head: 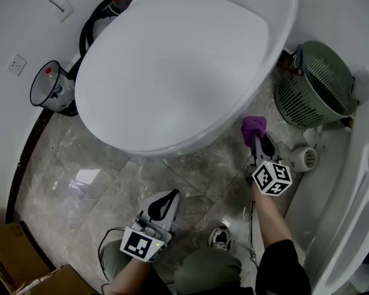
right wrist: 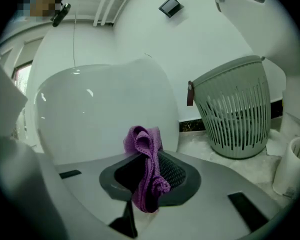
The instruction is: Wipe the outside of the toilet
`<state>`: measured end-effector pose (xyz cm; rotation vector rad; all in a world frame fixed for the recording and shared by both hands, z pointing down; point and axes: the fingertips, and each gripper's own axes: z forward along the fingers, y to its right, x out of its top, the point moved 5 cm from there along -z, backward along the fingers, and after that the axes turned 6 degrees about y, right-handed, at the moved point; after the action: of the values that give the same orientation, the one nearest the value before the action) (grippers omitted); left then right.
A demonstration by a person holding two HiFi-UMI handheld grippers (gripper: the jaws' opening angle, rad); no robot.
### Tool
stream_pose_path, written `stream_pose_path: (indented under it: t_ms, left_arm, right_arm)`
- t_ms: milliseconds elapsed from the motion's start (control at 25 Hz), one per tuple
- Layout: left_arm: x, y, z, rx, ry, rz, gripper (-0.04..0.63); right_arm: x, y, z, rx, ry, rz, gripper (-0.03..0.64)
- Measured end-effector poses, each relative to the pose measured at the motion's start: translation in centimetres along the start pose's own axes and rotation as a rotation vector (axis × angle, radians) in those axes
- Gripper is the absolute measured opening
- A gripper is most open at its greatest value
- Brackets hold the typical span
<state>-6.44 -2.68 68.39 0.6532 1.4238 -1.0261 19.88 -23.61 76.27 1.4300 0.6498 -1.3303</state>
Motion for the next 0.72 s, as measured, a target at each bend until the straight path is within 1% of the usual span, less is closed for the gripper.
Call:
stream_pose_path:
  t_ms: [120, 240, 280, 440, 560, 680, 720]
  left_arm:
    - [0.9, -1.4, -0.7, 0.023, 0.013, 0.005, 0.003]
    - [2.1, -2.4, -1.8, 0.022, 0.067, 0.005, 0.003]
    - [2.3, -2.7, -2.2, 0.02, 0.072, 0.005, 0.003]
    - [2.2, -4.0, -3.8, 0.035, 0.039, -0.004, 0.003]
    - [2.9, -4.9, -4.1, 0.067, 0.058, -0.002, 0.003]
    - [4.1, -5.4, -4.6, 0.052, 0.03, -0.012, 0.003]
    - [4.5, -5.5, -5.0, 0.048, 0.032, -0.011, 0.003]
  right_arm:
    - [-1.1, -2.9, -3.3, 0.045, -0.032, 0.035, 0.069]
    - [-1.9, -6.0, -6.0, 0.082, -0.047, 0.041, 0.069]
    - [-1.9, -7.2, -6.7, 0.1, -0.052, 0.03, 0.069]
    - [-0.9, -11.2, -8.8, 0.193, -0.066, -0.061, 0.069]
    - [0.0, -13.5, -9.6, 0.244, -0.065, -0.124, 0.069]
    - [1.0, -16.2, -10.4, 0.263, -0.053, -0.134, 0.069]
    - [1.2, -17.2, -10.7, 0.268, -0.052, -0.133, 0.069]
